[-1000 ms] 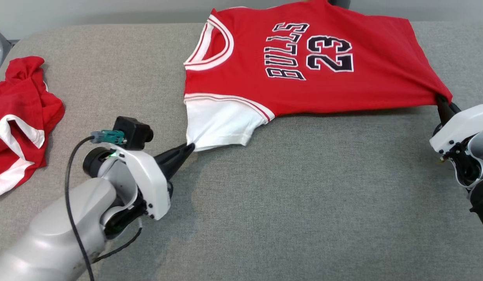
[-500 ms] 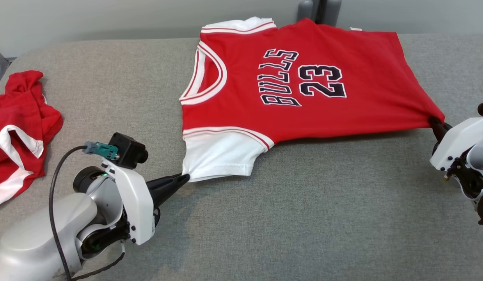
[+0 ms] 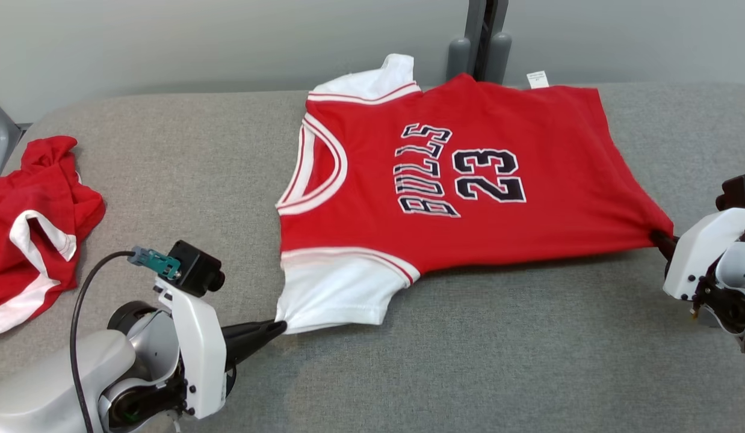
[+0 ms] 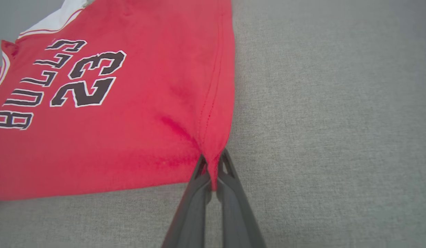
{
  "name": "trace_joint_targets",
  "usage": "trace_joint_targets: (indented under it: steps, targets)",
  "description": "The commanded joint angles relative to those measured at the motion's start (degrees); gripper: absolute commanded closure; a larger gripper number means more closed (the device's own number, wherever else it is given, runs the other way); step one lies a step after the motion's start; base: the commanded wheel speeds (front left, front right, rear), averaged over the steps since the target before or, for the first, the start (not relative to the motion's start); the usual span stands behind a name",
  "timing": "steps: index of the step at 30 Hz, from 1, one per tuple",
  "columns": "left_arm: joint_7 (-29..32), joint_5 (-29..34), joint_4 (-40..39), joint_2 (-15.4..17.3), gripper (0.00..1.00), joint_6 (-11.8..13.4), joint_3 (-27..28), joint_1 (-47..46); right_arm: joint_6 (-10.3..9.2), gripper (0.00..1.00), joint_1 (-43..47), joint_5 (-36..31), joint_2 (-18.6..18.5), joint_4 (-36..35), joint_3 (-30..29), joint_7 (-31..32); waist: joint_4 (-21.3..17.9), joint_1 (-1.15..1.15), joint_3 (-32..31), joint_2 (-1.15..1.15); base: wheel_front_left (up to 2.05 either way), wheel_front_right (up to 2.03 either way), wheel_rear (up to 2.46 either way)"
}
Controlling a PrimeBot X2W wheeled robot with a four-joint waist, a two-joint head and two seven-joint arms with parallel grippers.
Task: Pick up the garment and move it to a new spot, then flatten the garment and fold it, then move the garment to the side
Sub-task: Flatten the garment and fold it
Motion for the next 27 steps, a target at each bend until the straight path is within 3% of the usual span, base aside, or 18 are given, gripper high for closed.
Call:
trace_joint_targets:
  steps: [1,27]
  targets:
    - [0.6,-0.5,-0.3,0.6,1.0,0.0,0.0,0.9,-0.02,1.0,0.9,0.7,-1.0,-0.2,0.2,0.7,-0.1,0.0,-0.6,0.0,0.0,0.0,0.0]
    - [12.0,-6.2,-12.2,5.3,1.0,0.0,-0.6,9.9,-0.02,1.0,6.2,7.7,-6.1,-2.9,5.5,22.2,-1.4,0.0,-5.4,0.0,0.0,0.0,0.0]
